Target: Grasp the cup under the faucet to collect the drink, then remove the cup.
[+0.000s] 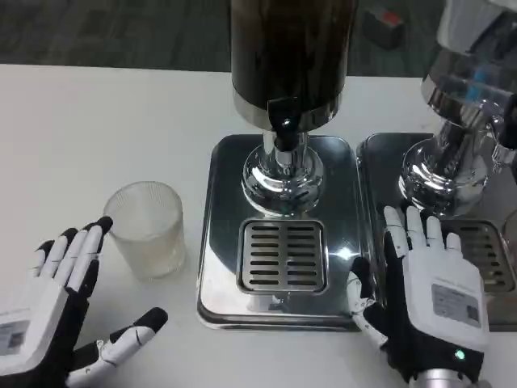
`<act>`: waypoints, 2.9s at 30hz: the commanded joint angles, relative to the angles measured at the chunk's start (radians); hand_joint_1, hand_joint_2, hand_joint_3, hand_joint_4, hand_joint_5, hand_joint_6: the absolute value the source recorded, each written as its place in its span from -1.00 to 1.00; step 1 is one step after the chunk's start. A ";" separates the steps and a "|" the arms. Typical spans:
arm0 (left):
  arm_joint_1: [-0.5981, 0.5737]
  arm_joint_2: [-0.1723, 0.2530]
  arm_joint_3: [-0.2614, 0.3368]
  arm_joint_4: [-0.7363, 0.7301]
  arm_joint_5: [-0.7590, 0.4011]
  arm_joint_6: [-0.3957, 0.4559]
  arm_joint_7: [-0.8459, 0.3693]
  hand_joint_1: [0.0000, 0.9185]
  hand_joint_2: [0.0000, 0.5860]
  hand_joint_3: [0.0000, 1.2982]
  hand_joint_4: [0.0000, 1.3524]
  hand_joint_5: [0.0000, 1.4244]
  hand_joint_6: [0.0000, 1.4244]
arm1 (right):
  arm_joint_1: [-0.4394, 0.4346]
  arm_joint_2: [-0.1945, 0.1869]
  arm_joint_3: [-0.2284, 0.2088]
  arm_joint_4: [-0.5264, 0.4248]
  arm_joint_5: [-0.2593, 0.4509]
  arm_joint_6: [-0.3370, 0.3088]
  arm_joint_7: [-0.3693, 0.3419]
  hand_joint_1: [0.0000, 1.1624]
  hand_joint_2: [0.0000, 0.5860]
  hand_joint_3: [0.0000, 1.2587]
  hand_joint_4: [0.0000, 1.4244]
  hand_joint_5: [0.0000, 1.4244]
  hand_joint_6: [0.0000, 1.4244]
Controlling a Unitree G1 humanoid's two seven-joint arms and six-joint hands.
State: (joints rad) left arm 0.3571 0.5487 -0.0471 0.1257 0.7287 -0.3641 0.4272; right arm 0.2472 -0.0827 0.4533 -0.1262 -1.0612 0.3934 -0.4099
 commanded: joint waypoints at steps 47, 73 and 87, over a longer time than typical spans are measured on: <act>-0.530 -0.094 -0.078 0.759 -0.286 -0.327 -0.114 -0.88 -1.00 -1.00 -1.00 -1.00 -1.00 | -0.052 0.027 -0.046 0.004 0.018 0.020 0.019 -0.38 0.79 -0.82 -1.00 -1.00 -1.00; -0.629 -0.117 -0.107 0.903 -0.278 -0.313 -0.052 -0.72 -0.98 -1.00 -1.00 -0.92 -1.00 | -0.044 0.041 -0.050 0.006 0.040 0.022 0.024 -0.38 0.81 -0.78 -1.00 -1.00 -0.94; -0.677 -0.130 -0.139 0.942 -0.287 -0.336 -0.068 -0.69 -0.98 -1.00 -1.00 -0.89 -1.00 | -0.048 0.036 -0.051 0.008 0.048 0.019 0.027 -0.38 0.79 -0.78 -1.00 -1.00 -0.92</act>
State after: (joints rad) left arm -0.3064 0.4258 -0.1782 1.0507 0.4439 -0.6790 0.3706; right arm 0.2004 -0.0465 0.4055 -0.1247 -1.0281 0.4127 -0.3866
